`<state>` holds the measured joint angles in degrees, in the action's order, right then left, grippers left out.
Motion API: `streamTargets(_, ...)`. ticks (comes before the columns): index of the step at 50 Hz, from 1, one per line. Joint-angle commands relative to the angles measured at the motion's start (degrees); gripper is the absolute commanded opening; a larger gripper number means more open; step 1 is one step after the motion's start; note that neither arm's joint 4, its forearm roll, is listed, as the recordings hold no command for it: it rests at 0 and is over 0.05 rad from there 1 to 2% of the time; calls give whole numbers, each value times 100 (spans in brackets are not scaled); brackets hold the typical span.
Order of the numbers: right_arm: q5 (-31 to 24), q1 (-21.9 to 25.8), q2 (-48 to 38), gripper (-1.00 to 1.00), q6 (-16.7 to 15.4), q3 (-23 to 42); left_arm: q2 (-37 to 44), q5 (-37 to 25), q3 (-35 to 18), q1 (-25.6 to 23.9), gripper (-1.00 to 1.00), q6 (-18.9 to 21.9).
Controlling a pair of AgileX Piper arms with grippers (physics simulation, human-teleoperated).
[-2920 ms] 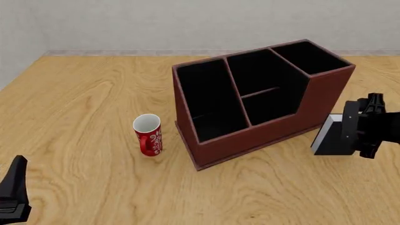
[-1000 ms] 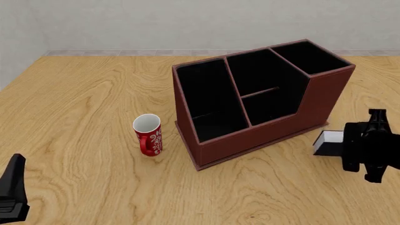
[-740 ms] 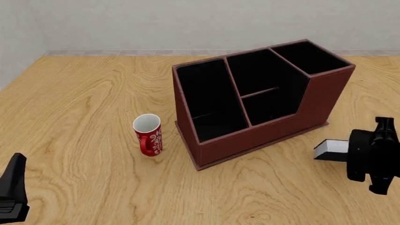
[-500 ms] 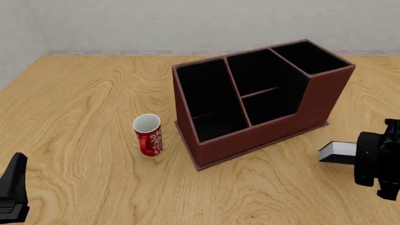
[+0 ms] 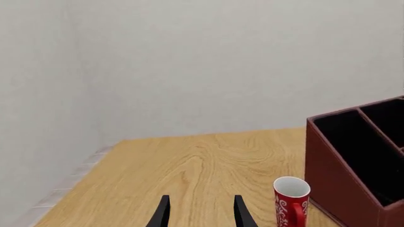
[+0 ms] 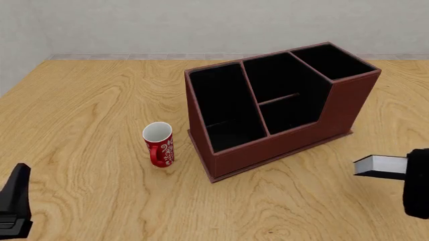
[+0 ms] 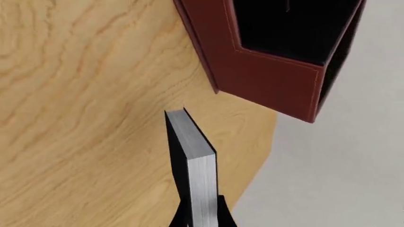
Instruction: Pick up the book and place it in the left compartment of the caddy.
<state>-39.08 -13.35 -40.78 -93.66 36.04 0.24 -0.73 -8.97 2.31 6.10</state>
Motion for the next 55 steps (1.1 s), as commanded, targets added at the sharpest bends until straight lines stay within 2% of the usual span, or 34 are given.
streamTargets(1,-1244,424,981,-100,623,568,23,94,43,-36,100,-37)
streamTargets(3,-1303,451,1024,-100,643,598,24,97,45,-38,100,-40)
streamTargets(4,-1482,508,1092,-100,792,751,32,107,49,-51,100,-40)
streamTargets(11,-2179,728,1285,-100,1271,1322,53,182,94,-82,100,-52)
streamTargets(17,-2408,737,1316,-100,1446,1660,55,215,134,-122,100,-77)
streamTargets(18,-2185,487,1173,-100,1460,1678,54,226,148,-126,100,-82)
streamTargets(19,-2578,796,1279,-100,1648,1884,62,246,172,-136,100,-89)
streamTargets(21,-2770,921,1242,-100,1866,2124,73,269,186,-152,100,-92)
streamTargets(23,-3001,1016,1066,-100,2309,2518,95,305,205,-161,100,-94)
streamTargets(24,-3071,1080,1146,-100,2272,2514,99,308,200,-157,100,-119)
streamTargets(27,-3080,1257,966,-100,2709,2770,128,335,207,-161,100,-112)
streamTargets(28,-3081,1395,1011,-100,2765,2769,136,340,204,-159,100,-107)
streamTargets(31,-3082,1648,764,-100,3415,3082,156,343,191,-132,100,-95)
streamTargets(32,-3082,1648,764,-100,3415,3083,157,343,191,-132,100,-95)
streamTargets(33,-3082,1849,823,-100,3489,3100,150,335,180,-93,100,-104)
streamTargets(34,-3082,1651,762,-100,3425,3139,135,326,173,-81,100,-127)
streamTargets(35,-3082,1935,697,-100,3777,3323,154,331,174,-67,100,-143)
streamTargets(36,-3082,1936,680,-100,3796,3319,188,347,182,-66,100,-136)
streamTargets(38,-3082,2237,515,-100,4326,3500,226,323,162,-7,100,-60)
streamTargets(39,-3082,2266,555,-100,4239,3533,176,282,152,-45,100,-78)
streamTargets(40,-3082,2482,520,-100,4477,3589,130,231,138,-52,100,-85)
streamTargets(41,-3082,2516,488,-100,4553,3674,86,182,127,-36,100,-80)
streamTargets(42,-3082,2710,417,-100,4833,3795,70,163,130,-30,100,-54)
streamTargets(43,-3082,2657,422,-100,4748,3769,60,147,129,-31,100,-58)
streamTargets(44,-3082,2771,376,-100,4906,3781,66,129,129,0,100,-47)
streamTargets(45,-3082,2789,388,-100,4912,3787,65,116,123,31,100,-36)
streamTargets(46,-3082,2874,276,-100,5228,3854,69,106,121,26,100,-28)
streamTargets(47,-3082,2885,248,-100,5258,4012,71,89,119,14,100,26)
streamTargets(49,-3082,3076,128,-100,5630,4123,58,52,105,29,100,50)
streamTargets(51,-3082,3035,62,-100,5652,4230,56,28,91,33,100,73)
streamTargets(55,-3082,3274,-121,-100,6048,4551,125,-39,33,-120,100,-37)
